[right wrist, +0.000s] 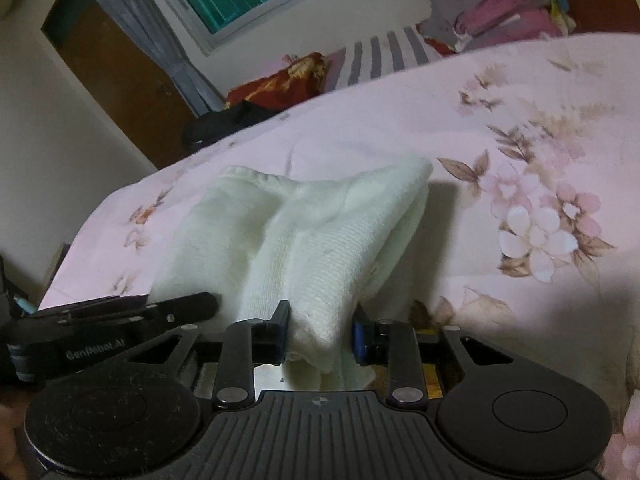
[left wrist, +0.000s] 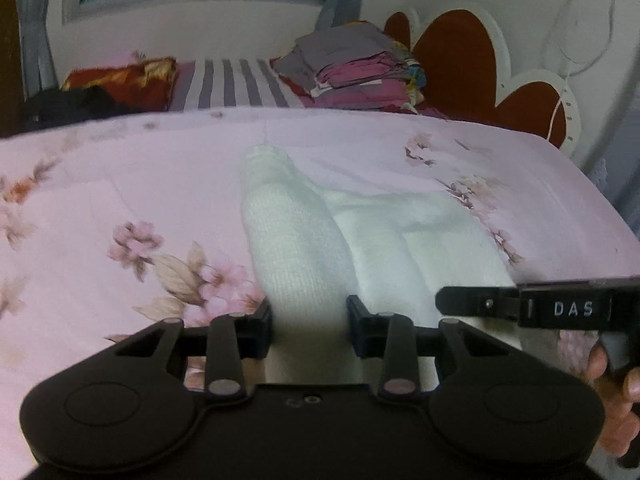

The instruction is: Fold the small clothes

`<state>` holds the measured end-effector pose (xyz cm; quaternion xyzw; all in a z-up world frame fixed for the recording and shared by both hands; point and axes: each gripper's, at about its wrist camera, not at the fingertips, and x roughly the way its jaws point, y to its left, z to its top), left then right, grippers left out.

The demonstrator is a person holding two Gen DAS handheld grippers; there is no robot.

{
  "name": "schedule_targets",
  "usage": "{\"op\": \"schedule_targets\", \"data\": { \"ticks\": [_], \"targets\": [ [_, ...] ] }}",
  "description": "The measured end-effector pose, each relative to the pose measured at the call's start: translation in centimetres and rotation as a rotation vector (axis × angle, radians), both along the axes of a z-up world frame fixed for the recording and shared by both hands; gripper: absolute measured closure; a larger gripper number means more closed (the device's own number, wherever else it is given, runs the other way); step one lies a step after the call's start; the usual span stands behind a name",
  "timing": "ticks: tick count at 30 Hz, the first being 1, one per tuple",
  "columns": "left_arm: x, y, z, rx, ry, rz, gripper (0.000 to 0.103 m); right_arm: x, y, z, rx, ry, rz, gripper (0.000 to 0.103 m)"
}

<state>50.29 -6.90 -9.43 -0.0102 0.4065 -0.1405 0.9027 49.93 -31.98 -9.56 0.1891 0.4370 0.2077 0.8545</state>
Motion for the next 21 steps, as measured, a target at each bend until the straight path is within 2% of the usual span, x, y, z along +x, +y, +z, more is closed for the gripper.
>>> {"op": "schedule_targets", "data": {
  "ticks": [8, 16, 21],
  "targets": [
    [-1.7, 8.0, 2.1, 0.036, -0.041, -0.013, 0.068, -1.4, 8.9, 2.9, -0.037, -0.041, 0.017, 0.073],
    [-4.3, 18.1, 2.0, 0.047, -0.026, 0.031, 0.068, -2.5, 19.9, 2.9, -0.028, -0.037, 0.068, 0.073],
    [-5.8, 23.7, 1.6, 0.015, -0.005, 0.077, 0.068, -2.9, 25.9, 2.1, -0.024, -0.026, 0.110, 0.073]
  ]
}}
